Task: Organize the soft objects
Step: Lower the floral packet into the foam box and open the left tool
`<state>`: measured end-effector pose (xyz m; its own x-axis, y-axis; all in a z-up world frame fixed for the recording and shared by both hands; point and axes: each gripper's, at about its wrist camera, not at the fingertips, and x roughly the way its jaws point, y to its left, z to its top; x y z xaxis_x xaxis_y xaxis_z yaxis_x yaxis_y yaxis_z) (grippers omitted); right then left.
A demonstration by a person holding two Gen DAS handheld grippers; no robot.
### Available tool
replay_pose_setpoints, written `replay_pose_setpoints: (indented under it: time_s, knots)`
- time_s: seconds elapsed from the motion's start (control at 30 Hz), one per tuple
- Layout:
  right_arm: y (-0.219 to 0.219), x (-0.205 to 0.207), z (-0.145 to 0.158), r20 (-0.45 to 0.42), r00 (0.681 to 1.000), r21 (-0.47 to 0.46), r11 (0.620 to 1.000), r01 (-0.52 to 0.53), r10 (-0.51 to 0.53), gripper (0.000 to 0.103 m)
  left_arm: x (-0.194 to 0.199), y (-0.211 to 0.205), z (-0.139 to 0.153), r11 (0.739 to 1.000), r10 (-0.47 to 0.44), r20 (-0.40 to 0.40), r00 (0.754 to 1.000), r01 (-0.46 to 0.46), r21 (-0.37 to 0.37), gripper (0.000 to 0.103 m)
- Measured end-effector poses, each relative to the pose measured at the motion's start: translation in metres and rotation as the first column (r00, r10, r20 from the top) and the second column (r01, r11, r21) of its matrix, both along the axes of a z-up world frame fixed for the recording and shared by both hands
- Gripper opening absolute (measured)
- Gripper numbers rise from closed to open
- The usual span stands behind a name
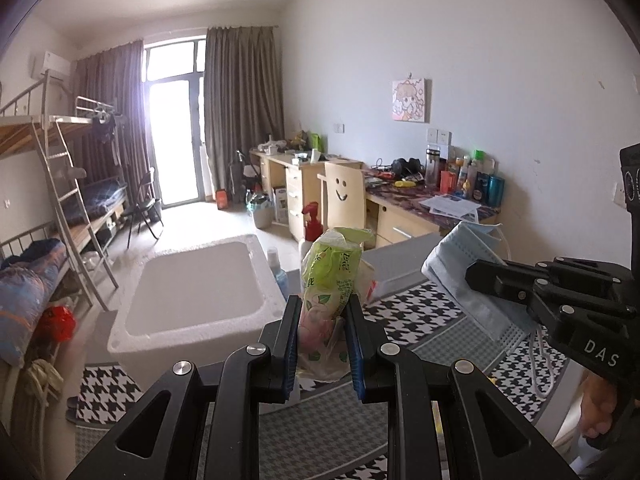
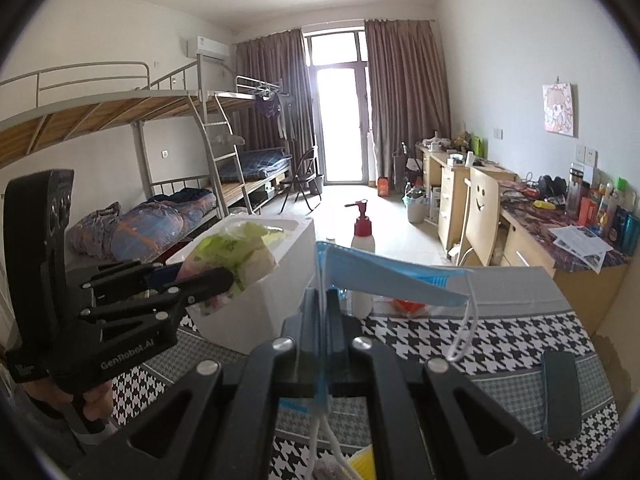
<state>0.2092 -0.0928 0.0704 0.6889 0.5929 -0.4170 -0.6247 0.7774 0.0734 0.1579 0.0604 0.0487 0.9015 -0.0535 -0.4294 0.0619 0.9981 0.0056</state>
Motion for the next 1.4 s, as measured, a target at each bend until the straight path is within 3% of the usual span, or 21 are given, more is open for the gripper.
replay_pose_setpoints:
  time_s: [0.67, 1.4]
  knots:
    - [0.028, 0.014, 0.018, 0.028, 0.999, -0.007, 0.999, -0.036, 0.036, 0.004, 0.018, 0.024, 0.017, 0.993, 0.116, 0.048, 0.992, -0.117, 0.016, 0.023]
    - [0.079, 0.032, 0.026, 0.018, 0.988, -0.034, 0.988, -0.153, 0.154, 0.004, 0.041, 0.062, 0.016, 0.967, 0.254, 0.018, 0.967, -0.254, 0.002, 0.023]
